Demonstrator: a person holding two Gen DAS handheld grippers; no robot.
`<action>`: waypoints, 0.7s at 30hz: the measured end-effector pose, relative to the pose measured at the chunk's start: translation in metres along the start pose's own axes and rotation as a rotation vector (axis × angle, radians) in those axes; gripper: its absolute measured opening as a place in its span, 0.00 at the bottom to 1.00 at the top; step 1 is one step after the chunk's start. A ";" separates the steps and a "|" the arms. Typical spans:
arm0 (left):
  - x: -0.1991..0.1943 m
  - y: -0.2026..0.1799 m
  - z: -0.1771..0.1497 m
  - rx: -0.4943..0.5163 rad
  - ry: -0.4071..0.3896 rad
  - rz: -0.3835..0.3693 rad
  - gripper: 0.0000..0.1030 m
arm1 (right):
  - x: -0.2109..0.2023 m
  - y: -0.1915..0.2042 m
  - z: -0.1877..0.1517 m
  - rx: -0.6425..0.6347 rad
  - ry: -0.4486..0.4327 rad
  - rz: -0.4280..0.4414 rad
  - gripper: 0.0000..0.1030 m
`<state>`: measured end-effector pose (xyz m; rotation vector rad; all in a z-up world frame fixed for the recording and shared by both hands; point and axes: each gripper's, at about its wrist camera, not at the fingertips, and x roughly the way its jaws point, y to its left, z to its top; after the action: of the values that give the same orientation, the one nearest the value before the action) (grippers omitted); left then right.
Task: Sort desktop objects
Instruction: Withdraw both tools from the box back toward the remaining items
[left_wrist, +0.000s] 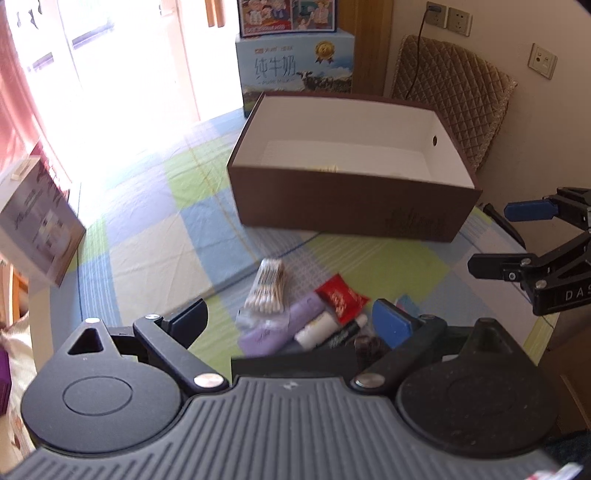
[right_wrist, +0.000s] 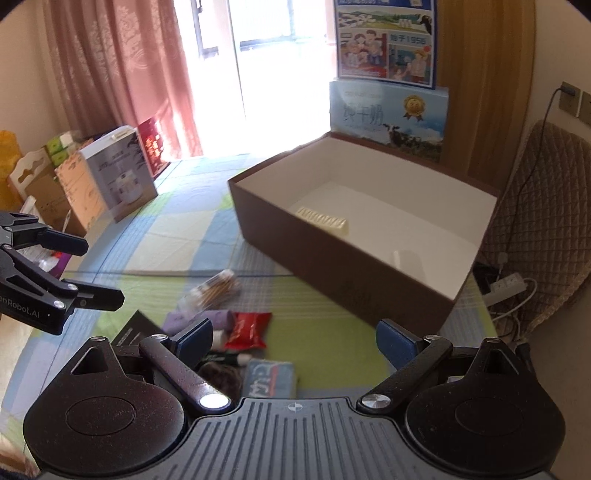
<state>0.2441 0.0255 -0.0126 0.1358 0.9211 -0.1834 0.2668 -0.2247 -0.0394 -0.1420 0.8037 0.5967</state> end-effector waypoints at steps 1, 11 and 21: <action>-0.001 0.002 -0.006 -0.009 0.010 0.007 0.92 | 0.001 0.003 -0.001 -0.008 0.005 0.007 0.90; -0.009 0.021 -0.051 -0.066 0.054 0.049 0.92 | 0.012 0.019 -0.023 -0.021 0.084 0.042 0.90; 0.026 0.021 -0.070 0.129 0.091 -0.037 0.91 | 0.011 -0.007 -0.053 0.062 0.156 -0.042 0.90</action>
<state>0.2096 0.0569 -0.0740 0.2482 1.0031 -0.2726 0.2434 -0.2437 -0.0847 -0.1500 0.9674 0.5248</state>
